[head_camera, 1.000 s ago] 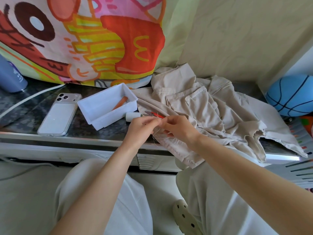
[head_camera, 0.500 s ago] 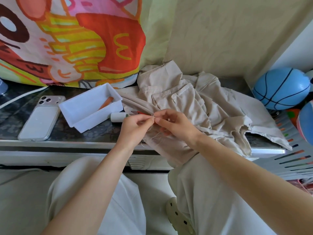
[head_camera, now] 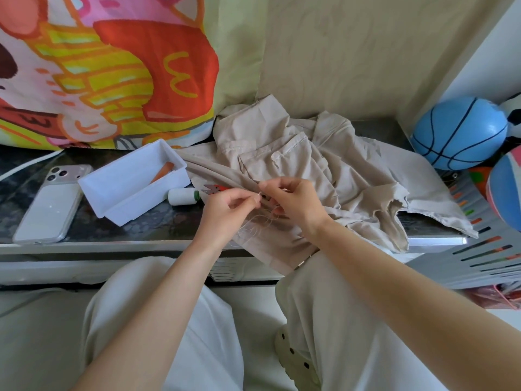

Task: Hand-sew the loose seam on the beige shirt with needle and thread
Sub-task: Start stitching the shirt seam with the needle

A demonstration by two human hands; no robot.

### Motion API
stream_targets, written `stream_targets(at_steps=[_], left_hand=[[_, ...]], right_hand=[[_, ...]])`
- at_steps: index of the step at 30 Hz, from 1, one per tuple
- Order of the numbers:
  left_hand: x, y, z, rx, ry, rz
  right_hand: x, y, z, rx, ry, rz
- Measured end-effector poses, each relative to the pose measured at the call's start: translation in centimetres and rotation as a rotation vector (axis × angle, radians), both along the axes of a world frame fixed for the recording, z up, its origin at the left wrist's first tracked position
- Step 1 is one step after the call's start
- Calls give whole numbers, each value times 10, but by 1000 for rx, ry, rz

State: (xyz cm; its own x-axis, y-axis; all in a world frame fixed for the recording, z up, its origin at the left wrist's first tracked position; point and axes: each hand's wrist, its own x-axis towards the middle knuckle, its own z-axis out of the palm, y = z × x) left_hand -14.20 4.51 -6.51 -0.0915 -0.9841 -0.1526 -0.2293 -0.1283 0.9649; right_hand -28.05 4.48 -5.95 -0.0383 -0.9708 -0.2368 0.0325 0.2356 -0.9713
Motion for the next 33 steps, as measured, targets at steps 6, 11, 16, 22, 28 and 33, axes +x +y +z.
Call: stream_targets(at_steps=[6, 11, 16, 22, 28, 33], left_hand=[[-12, 1, 2, 22, 17, 83], [-21, 1, 4, 63, 95, 122], [-28, 0, 3, 82, 110, 75], [-31, -3, -1, 78, 66, -12], [-32, -5, -1, 74, 21, -71], [-24, -7, 2, 101, 6, -72]], right_hand=[[-5, 2, 3, 160, -55, -10], [-7, 8, 5, 158, -64, 98], [-11, 7, 2, 65, -27, -43], [-14, 4, -2, 21, -29, -122], [-13, 0, 1, -12, -118, -31], [-15, -1, 2, -11, -255, 30]])
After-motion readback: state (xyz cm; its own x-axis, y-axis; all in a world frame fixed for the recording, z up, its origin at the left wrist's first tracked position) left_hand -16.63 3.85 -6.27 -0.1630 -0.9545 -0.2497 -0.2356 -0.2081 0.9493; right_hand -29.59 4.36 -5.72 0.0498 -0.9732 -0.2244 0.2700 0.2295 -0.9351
